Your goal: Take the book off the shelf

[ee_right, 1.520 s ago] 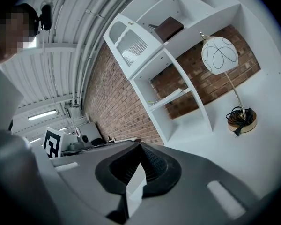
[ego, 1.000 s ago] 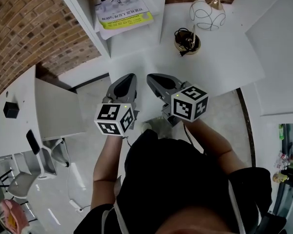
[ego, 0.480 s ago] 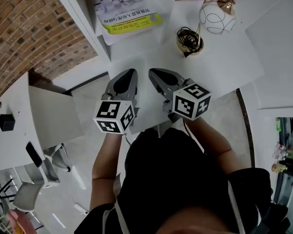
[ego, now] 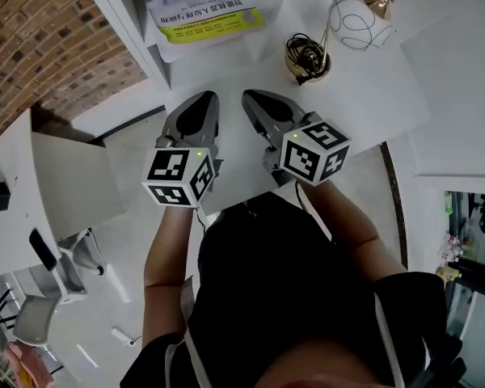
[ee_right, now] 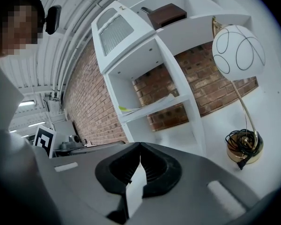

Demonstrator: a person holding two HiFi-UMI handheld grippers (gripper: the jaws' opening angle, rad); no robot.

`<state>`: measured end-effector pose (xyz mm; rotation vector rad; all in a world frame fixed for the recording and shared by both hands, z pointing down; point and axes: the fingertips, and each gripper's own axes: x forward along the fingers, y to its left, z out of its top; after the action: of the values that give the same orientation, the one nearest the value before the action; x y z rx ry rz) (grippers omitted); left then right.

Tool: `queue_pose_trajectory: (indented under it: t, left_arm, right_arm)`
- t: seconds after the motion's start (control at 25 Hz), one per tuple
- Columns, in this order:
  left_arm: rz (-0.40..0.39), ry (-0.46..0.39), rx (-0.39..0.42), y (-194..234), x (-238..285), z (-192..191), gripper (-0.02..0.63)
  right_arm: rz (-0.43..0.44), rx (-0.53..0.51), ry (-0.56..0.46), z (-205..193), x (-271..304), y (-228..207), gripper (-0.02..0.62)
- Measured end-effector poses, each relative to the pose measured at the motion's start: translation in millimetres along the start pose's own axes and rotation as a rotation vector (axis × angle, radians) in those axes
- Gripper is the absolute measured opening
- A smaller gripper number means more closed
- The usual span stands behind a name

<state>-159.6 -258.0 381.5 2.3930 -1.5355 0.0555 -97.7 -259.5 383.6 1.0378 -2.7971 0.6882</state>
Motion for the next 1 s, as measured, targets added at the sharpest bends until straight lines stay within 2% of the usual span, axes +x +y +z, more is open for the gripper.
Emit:
queue_pose_trajectory:
  t: [0.4, 0.56, 0.8, 1.0]
  left_arm:
    - [0.063, -0.025, 0.017, -9.4, 23.6, 23.3, 0.02]
    - [0.083, -0.031, 0.006, -8.9, 36.3, 27.3, 0.047]
    - [0.134, -0.018, -0.002, 0.5, 46.0, 27.6, 0.129]
    - [0.147, -0.058, -0.089, 11.8, 45.0, 34.1, 0.215]
  right_arm:
    - [0.075, -0.019, -0.017, 33.6, 5.0, -16.8, 0.019]
    - [0.093, -0.005, -0.029, 44.6, 10.6, -28.3, 0.048]
    - [0.094, 0.033, -0.051, 57.8, 22.2, -42.9, 0.112]
    - [0.113, 0.088, -0.065, 66.0, 33.0, -51.2, 0.192]
